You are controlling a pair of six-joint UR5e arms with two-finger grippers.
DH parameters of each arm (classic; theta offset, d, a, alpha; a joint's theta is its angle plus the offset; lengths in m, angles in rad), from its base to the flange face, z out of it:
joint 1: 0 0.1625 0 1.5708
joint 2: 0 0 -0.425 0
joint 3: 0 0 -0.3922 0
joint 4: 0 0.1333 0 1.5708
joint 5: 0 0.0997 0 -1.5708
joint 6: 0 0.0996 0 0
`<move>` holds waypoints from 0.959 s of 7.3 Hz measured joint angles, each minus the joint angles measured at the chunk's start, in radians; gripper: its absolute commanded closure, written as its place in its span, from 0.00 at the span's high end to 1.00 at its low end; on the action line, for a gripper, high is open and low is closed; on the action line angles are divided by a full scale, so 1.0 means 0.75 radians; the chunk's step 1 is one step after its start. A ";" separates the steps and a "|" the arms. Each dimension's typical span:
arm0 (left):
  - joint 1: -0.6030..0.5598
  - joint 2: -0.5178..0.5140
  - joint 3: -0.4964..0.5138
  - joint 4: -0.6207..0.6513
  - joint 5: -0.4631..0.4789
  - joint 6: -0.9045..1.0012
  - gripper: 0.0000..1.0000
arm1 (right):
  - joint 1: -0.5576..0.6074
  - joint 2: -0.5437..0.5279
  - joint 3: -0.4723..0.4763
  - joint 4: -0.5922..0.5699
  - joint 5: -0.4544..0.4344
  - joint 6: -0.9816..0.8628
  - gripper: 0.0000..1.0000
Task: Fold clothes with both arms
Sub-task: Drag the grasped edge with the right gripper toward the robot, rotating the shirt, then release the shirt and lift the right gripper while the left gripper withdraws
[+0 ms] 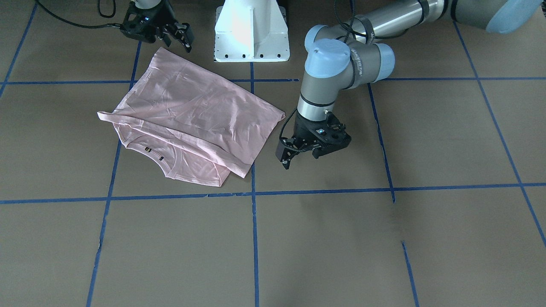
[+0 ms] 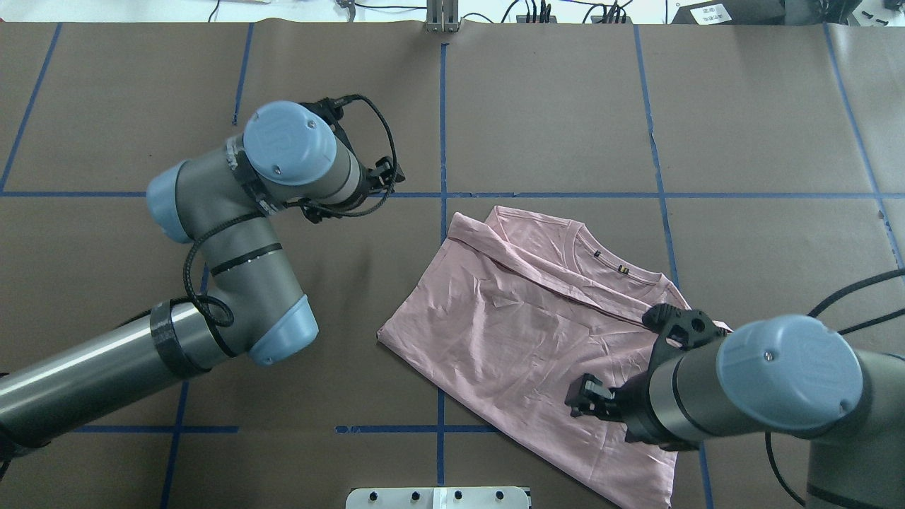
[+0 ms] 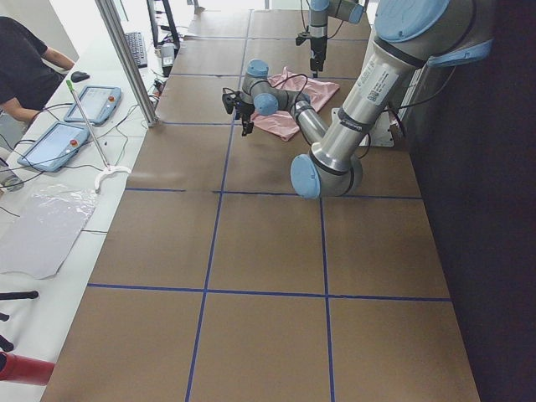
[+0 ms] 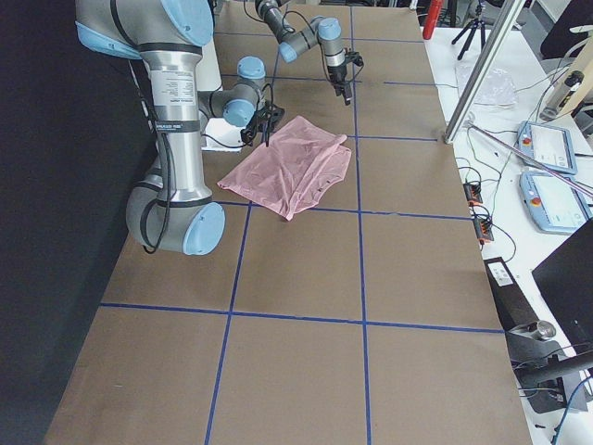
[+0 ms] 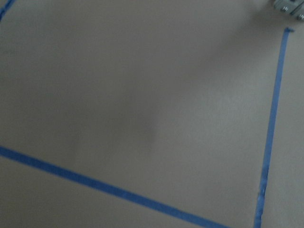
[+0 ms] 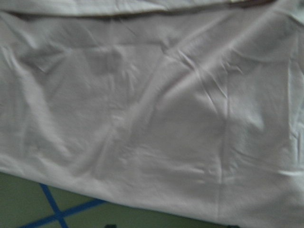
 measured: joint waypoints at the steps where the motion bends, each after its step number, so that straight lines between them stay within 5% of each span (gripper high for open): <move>1: 0.069 0.002 -0.011 0.049 0.002 -0.120 0.99 | 0.114 0.032 -0.011 0.009 -0.002 -0.108 1.00; 3: 0.163 0.002 -0.018 0.103 0.003 -0.249 0.99 | 0.266 0.055 -0.047 0.016 -0.008 -0.283 1.00; 7: 0.256 0.053 -0.086 0.118 0.005 -0.293 0.99 | 0.327 0.173 -0.156 0.013 -0.020 -0.305 1.00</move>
